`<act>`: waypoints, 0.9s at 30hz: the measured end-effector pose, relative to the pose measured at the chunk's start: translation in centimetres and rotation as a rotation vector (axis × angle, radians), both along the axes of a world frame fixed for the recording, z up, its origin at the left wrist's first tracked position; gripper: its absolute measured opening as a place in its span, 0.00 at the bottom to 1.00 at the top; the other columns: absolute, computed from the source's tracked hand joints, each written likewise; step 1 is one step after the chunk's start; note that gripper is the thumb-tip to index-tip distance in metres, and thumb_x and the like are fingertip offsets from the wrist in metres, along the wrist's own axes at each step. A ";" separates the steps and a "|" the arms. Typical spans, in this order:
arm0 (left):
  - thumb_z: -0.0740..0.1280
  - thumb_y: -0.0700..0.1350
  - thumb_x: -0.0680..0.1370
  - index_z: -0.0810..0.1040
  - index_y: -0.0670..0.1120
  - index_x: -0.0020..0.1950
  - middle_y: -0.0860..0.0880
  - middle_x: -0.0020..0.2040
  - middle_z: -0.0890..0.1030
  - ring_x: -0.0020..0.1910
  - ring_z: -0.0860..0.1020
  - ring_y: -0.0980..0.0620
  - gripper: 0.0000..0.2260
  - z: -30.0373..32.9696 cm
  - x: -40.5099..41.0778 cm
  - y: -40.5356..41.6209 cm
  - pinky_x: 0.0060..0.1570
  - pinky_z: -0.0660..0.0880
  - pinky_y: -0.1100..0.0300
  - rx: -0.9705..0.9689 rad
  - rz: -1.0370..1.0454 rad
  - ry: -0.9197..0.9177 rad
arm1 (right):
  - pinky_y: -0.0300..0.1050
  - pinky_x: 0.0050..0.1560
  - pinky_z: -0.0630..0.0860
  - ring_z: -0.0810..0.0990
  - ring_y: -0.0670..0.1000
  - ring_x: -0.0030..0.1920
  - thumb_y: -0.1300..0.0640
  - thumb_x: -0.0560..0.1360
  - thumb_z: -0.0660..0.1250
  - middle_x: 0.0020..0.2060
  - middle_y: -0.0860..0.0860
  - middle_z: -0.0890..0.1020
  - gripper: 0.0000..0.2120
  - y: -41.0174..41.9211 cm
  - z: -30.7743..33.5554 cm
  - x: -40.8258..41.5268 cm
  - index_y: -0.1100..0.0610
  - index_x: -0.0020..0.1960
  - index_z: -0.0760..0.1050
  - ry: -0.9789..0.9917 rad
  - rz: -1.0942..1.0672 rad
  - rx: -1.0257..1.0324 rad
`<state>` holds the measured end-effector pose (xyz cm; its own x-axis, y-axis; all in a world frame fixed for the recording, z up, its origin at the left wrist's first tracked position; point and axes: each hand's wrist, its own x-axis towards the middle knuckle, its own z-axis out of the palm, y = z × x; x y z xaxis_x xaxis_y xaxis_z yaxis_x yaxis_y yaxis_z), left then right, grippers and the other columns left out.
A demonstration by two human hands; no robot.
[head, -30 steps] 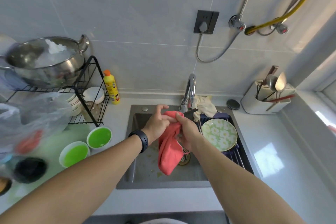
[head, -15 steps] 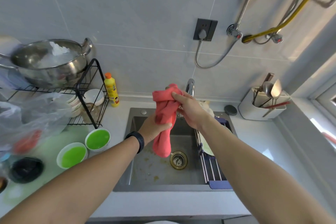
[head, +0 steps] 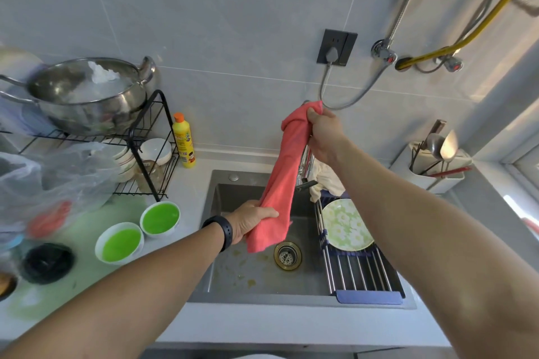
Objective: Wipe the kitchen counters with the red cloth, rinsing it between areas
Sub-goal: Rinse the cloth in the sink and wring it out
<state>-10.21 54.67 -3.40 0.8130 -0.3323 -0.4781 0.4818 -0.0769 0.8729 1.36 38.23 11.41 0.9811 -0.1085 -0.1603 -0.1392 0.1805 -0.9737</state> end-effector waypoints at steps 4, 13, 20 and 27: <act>0.63 0.47 0.80 0.75 0.38 0.67 0.39 0.57 0.85 0.50 0.82 0.39 0.19 0.2 -0.2 0.1 0.48 0.81 0.51 -0.179 0.116 0.107 | 0.55 0.54 0.81 0.82 0.54 0.48 0.65 0.85 0.59 0.48 0.55 0.82 0.07 -0.2 1.3 0.3 0.57 0.56 0.75 -0.047 0.038 -0.103; 0.60 0.74 0.77 0.75 0.44 0.74 0.35 0.68 0.79 0.63 0.81 0.35 0.39 1.0 1.3 2.1 0.58 0.80 0.34 -0.722 0.235 0.334 | 0.43 0.48 0.73 0.78 0.51 0.48 0.61 0.81 0.64 0.49 0.48 0.81 0.08 1.0 -4.5 -5.9 0.55 0.58 0.78 -0.511 0.664 -1.199; 0.60 0.72 0.78 0.77 0.43 0.72 0.35 0.69 0.78 0.65 0.79 0.33 0.37 0.0 0.9 2.3 0.61 0.75 0.29 -0.721 0.238 0.406 | 0.53 0.63 0.76 0.78 0.53 0.61 0.52 0.81 0.67 0.59 0.51 0.82 0.12 -1.6 -10.0 -8.6 0.54 0.62 0.80 -0.660 0.975 -1.356; 0.72 0.46 0.76 0.79 0.41 0.60 0.43 0.47 0.84 0.45 0.82 0.48 0.15 0.8 1.3 2.0 0.49 0.84 0.47 -0.540 0.241 0.360 | 0.56 0.60 0.80 0.75 0.53 0.67 0.56 0.78 0.62 0.70 0.48 0.72 0.22 -3.6 -8.9 -8.5 0.52 0.72 0.71 -0.750 0.710 -1.323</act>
<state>-8.93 56.68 -2.56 0.7160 -0.4296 -0.5502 0.6976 0.4688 0.5418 -7.11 34.63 2.47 0.7036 0.6907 0.1667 0.7057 -0.6518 -0.2779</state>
